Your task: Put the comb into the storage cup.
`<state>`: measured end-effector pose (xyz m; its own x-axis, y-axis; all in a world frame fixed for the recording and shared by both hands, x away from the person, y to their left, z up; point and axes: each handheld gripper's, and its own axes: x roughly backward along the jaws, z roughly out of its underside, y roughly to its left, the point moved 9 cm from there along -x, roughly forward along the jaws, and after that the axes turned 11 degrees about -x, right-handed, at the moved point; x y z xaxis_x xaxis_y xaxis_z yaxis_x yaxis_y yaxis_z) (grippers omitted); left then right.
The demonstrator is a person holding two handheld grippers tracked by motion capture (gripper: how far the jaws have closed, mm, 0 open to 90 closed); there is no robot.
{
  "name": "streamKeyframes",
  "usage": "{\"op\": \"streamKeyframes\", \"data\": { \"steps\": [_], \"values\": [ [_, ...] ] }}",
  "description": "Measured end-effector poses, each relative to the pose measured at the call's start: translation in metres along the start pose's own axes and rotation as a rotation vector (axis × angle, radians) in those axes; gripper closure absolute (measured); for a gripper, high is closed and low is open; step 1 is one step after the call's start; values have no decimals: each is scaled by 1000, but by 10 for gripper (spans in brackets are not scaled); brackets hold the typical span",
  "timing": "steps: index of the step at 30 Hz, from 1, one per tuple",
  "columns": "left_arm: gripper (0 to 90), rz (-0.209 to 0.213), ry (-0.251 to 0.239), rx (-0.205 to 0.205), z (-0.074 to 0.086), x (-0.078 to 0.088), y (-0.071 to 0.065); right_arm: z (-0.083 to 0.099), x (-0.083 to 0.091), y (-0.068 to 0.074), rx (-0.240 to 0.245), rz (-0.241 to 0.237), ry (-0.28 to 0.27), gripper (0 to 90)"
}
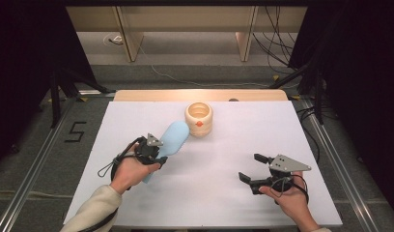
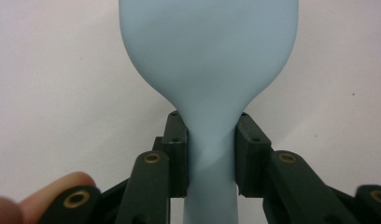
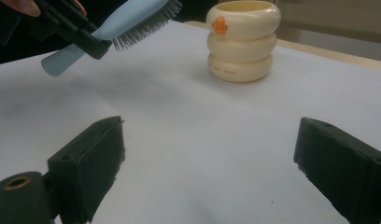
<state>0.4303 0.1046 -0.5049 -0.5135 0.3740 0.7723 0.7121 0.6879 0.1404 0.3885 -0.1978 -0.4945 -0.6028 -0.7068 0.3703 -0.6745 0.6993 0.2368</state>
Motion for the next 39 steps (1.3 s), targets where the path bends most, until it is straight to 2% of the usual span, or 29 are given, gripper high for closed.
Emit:
{"op": "streamKeyframes", "data": {
  "steps": [13, 39],
  "values": [
    [693, -4, -40, -12, -4, 3, -4, 0, 0, 0, 0, 0, 1, 97],
    [693, -8, -92, -69, -10, 8, -16, -1, 0, 0, 0, 3, -9, 94]
  ]
}}
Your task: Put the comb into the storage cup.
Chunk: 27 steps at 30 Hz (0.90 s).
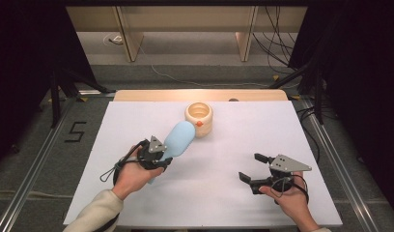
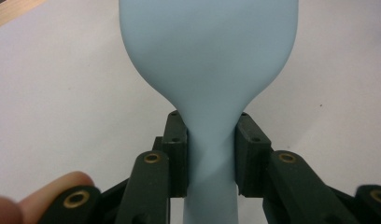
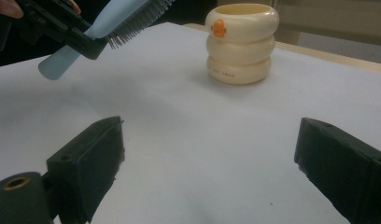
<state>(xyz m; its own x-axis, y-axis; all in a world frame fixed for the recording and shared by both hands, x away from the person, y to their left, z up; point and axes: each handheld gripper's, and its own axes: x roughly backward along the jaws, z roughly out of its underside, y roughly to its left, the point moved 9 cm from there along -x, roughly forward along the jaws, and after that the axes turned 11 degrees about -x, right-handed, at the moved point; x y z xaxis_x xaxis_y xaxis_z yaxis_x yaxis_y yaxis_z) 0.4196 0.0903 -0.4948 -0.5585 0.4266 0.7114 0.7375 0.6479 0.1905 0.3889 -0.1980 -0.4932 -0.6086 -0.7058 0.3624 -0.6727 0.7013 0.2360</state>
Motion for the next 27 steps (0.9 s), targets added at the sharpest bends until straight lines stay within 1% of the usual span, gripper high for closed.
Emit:
{"op": "streamKeyframes", "data": {
  "steps": [7, 8, 9, 10, 19, 27],
  "values": [
    [693, 0, -14, 1, -1, 0, -1, 0, 0, 0, 0, 0, -1, 93],
    [693, -10, -17, -4, -2, 1, 0, 0, 0, 0, 0, 0, -1, 93],
    [693, -5, -24, -3, -2, 1, -1, 0, 0, 0, 1, -1, -1, 93],
    [693, -13, -29, -4, -3, 2, -1, 0, 0, 0, -1, 0, 0, 93],
    [693, -8, -52, -6, -7, 2, -3, 0, 0, 0, -3, -1, -1, 92],
    [693, -18, -75, -4, -9, 2, -3, 0, -1, 1, -9, -1, -2, 92]
  ]
}}
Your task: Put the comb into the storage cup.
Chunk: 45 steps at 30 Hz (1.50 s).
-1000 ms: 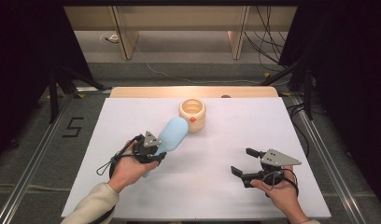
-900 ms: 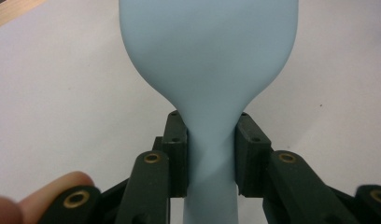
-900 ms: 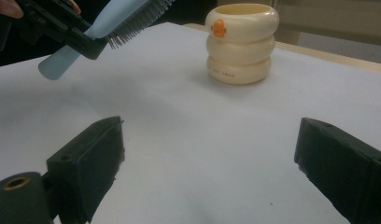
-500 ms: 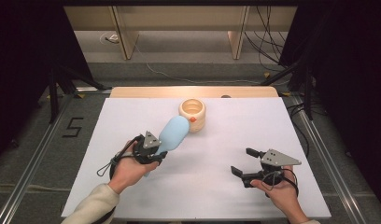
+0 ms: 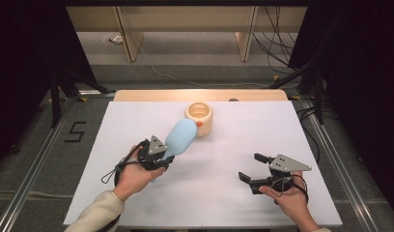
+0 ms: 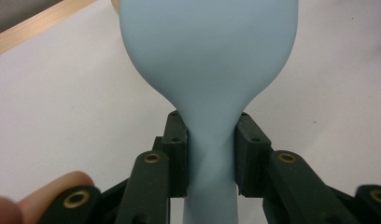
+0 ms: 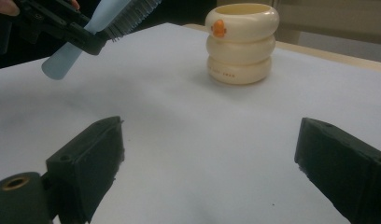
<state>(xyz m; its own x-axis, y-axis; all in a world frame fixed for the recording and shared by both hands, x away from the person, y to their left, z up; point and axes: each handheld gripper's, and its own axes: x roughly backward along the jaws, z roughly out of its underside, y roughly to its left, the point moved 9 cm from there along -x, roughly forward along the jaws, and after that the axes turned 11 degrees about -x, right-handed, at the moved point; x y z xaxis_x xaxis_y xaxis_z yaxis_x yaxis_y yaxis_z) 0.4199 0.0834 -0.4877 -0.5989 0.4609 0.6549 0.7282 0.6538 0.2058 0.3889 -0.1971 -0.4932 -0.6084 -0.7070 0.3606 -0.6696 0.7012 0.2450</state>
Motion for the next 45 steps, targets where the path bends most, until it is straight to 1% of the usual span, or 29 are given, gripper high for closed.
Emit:
{"op": "streamKeyframes", "data": {
  "steps": [11, 16, 19, 22, 32, 35, 45],
  "values": [
    [693, -11, -33, 1, -4, 1, -1, -1, 0, 0, -14, -4, -10, 92],
    [693, -6, -38, 1, -6, 2, -2, -2, 1, 0, -18, -4, -13, 92],
    [693, -5, -44, -2, -7, 2, -4, -2, 1, 0, -33, -10, -19, 92],
    [693, -4, -52, -3, -9, 3, -5, -2, 0, 1, -22, -5, -18, 92],
    [693, -6, -64, -6, -11, 3, -8, -3, 0, 1, -27, -11, -20, 91],
    [693, -5, -68, -9, -12, 4, -8, -3, 1, 1, -40, -13, -25, 91],
    [693, -6, -81, -12, -15, 4, -12, -4, 1, 2, -38, -13, -29, 91]
  ]
}}
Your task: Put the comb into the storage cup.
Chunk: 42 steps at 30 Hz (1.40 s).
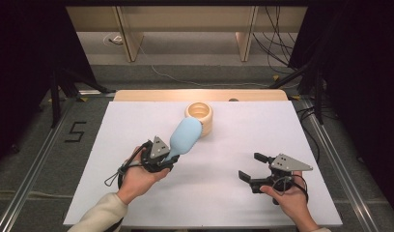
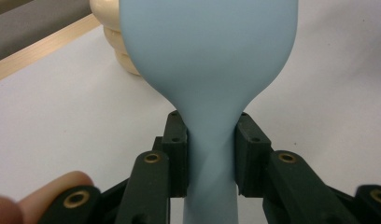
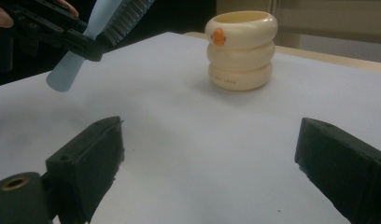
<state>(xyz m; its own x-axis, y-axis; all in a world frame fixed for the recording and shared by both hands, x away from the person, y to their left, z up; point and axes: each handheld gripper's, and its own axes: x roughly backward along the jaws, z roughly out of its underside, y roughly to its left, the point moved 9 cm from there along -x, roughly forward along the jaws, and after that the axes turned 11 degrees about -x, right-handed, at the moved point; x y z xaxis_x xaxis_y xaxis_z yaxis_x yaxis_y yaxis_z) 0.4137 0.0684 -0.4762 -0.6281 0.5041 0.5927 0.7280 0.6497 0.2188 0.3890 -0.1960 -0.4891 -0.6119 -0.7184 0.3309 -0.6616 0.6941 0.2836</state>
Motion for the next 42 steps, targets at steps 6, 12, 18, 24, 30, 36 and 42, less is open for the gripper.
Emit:
{"op": "streamKeyframes", "data": {
  "steps": [6, 12, 18, 24, 30, 36, 42],
  "values": [
    [693, -4, -11, 0, -2, 0, -1, -1, 0, 0, -1, 0, -4, 91],
    [693, 0, -13, -4, -3, -1, -4, -1, 0, 1, -1, -1, -5, 91],
    [693, -2, -22, -3, -4, 0, -5, -1, -1, 1, 0, -3, -6, 91],
    [693, 3, -24, -7, -5, -1, -6, -2, -1, 2, 0, -3, -10, 91],
    [692, 6, -21, -8, -6, -2, -8, -3, -2, 3, 2, -5, -10, 91],
    [693, 11, -26, -10, -7, -2, -10, -4, -3, 5, 5, -8, -16, 91],
    [693, 9, -32, -13, -8, -3, -11, -6, -3, 6, 7, -9, -20, 91]
  ]
}}
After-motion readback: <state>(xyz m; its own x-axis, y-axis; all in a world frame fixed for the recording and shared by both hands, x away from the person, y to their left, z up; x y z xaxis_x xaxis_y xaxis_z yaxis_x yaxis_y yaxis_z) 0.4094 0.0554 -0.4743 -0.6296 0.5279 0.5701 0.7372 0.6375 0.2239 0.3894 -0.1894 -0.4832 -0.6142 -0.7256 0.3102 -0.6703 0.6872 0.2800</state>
